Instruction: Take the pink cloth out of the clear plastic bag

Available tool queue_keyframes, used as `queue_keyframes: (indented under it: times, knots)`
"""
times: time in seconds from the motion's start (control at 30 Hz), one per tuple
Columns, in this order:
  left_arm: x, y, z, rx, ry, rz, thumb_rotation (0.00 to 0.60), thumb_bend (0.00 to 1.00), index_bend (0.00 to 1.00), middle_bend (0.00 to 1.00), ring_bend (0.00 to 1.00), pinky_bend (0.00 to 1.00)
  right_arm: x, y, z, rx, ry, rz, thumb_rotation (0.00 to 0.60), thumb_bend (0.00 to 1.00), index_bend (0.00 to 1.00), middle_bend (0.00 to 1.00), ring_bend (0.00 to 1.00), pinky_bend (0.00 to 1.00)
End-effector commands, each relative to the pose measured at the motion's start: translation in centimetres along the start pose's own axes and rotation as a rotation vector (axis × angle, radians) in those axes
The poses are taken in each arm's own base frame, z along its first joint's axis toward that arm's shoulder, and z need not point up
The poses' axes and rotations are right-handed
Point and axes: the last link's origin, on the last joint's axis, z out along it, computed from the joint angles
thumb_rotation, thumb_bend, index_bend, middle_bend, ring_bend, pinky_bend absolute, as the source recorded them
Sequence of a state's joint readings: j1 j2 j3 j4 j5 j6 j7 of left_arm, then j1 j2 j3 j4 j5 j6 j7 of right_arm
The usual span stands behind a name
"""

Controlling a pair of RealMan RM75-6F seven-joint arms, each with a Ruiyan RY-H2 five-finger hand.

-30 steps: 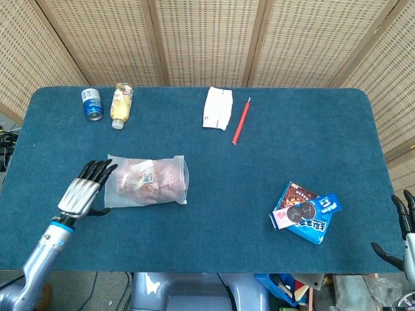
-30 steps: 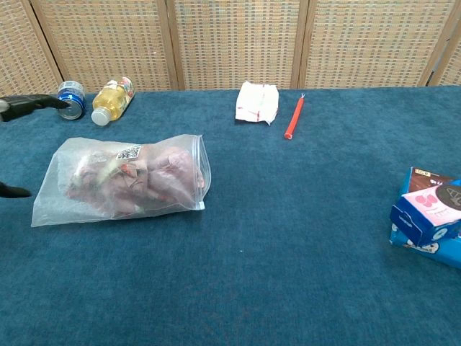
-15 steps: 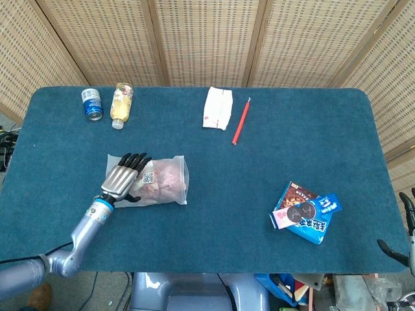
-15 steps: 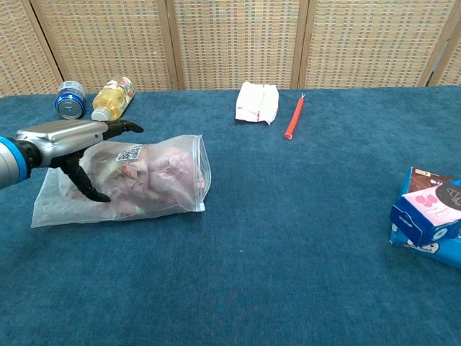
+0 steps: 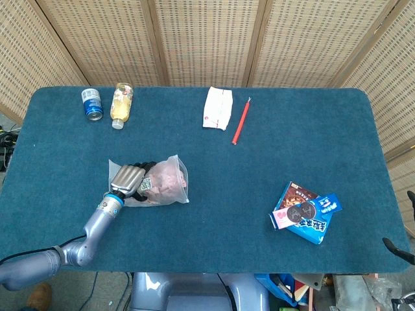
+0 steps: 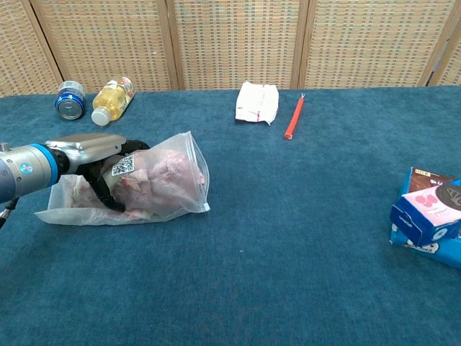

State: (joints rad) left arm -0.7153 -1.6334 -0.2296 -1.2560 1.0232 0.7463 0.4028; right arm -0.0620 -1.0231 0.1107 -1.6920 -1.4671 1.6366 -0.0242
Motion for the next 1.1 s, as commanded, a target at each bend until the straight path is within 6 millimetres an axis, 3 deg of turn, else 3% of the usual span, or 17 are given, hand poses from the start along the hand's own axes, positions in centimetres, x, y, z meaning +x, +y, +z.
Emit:
queue_keyframes:
  times: [0.03, 0.2, 0.27, 0.33, 0.6, 0.77, 0.9, 1.1]
  knots:
    - [0.0, 0.0, 0.0, -0.013, 0.010, -0.022, 0.600, 0.29, 0.40, 0.45, 0.45, 0.55, -0.1, -0.1, 0.1, 0.001, -0.005, -0.004, 0.600, 0.00, 0.00, 0.00, 0.00, 0.00]
    - [0.3, -0.3, -0.4, -0.065, 0.084, -0.103, 0.600, 0.38, 0.45, 0.49, 0.47, 0.56, -0.7, -0.4, 0.4, 0.007, -0.025, -0.013, 0.600, 0.00, 0.00, 0.00, 0.00, 0.00]
    - [1.8, 0.3, -0.8, -0.128, 0.207, -0.185, 0.600, 0.44, 0.47, 0.51, 0.47, 0.56, -0.9, -1.0, 1.1, 0.038, -0.047, -0.008, 0.600, 0.00, 0.00, 0.00, 0.00, 0.00]
    - [2.1, 0.4, -1.3, -0.186, 0.267, -0.222, 0.600, 0.48, 0.47, 0.51, 0.47, 0.56, -0.7, -1.2, 1.7, 0.056, -0.065, -0.005, 0.600, 0.00, 0.00, 0.00, 0.00, 0.00]
    - [4.4, 1.9, -1.1, -0.402, 0.441, -0.271, 0.600, 0.48, 0.47, 0.51, 0.47, 0.56, 1.6, -2.8, 4.7, 0.150, -0.117, 0.109, 0.600, 0.00, 0.00, 0.00, 0.00, 0.00]
    - [6.1, 4.4, -0.1, -0.498, 0.500, -0.250, 0.600, 0.48, 0.47, 0.51, 0.47, 0.56, 3.5, -4.7, 6.6, 0.228, -0.139, 0.244, 0.600, 0.00, 0.07, 0.00, 0.00, 0.00]
    - [7.8, 7.7, 1.2, -0.587, 0.527, -0.230, 0.600, 0.48, 0.47, 0.51, 0.47, 0.56, 5.1, -7.2, 8.9, 0.297, -0.177, 0.421, 0.600, 0.00, 0.20, 0.00, 0.00, 0.00]
    - [9.0, 10.5, 2.1, -0.642, 0.546, -0.240, 0.600, 0.48, 0.47, 0.51, 0.47, 0.56, 5.8, -9.6, 11.2, 0.347, -0.187, 0.451, 0.600, 0.02, 0.31, 0.00, 0.00, 0.00]
